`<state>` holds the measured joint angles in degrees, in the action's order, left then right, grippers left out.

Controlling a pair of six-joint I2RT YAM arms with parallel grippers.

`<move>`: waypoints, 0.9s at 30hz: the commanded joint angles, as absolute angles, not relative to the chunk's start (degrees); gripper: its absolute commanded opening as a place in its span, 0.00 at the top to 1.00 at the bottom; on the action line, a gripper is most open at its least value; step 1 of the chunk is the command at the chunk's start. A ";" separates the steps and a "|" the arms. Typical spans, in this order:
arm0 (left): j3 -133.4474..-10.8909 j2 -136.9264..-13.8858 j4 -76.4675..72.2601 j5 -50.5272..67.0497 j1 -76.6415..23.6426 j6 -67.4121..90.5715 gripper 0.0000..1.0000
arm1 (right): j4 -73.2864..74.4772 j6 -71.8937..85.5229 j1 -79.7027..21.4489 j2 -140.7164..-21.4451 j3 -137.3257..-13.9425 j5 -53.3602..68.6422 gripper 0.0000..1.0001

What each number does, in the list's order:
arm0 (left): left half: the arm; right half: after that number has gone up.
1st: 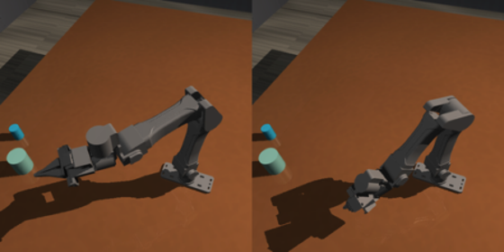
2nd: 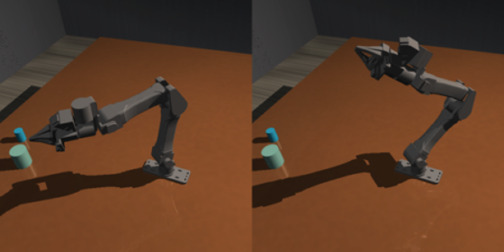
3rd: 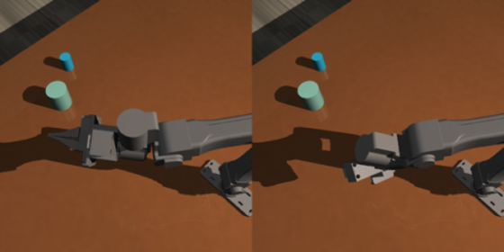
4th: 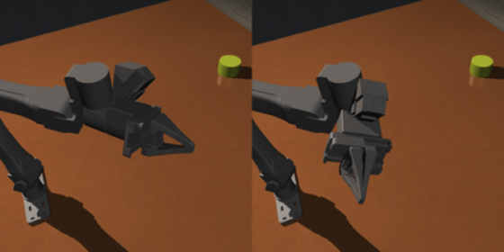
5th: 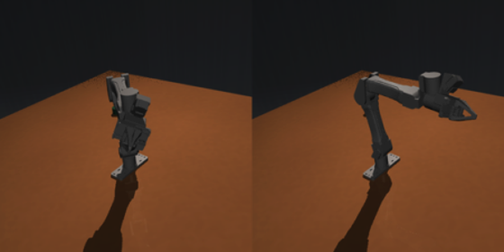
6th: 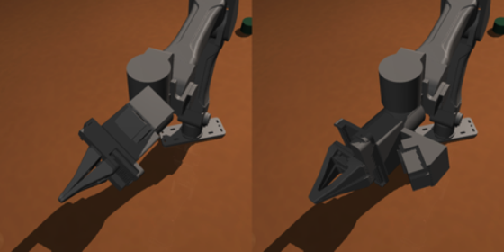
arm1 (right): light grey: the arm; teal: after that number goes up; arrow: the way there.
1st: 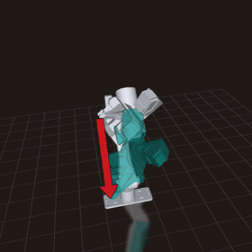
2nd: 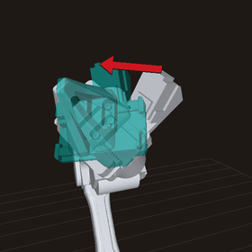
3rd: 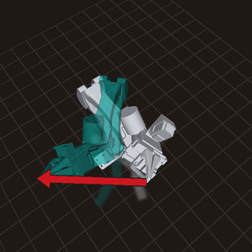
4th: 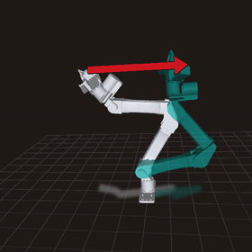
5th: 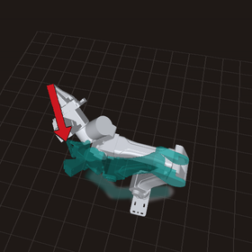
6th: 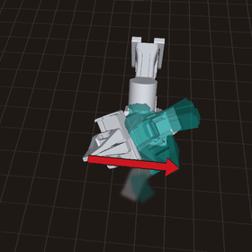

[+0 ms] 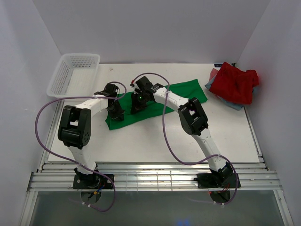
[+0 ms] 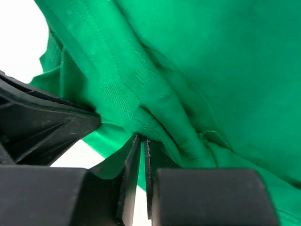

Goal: Fold and stack the t-shirts
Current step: Fold the tshirt

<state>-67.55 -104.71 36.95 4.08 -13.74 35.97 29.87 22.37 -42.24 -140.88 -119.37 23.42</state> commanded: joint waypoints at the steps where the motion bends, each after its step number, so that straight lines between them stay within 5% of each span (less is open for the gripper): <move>1: -66.27 -105.03 36.47 4.75 -13.80 34.37 0.76 | 28.65 22.94 -42.45 -139.84 -120.85 20.66 0.90; 27: -63.81 -104.06 36.91 4.83 -13.80 33.22 0.79 | 14.42 25.84 -42.36 -136.85 -121.03 2.82 0.89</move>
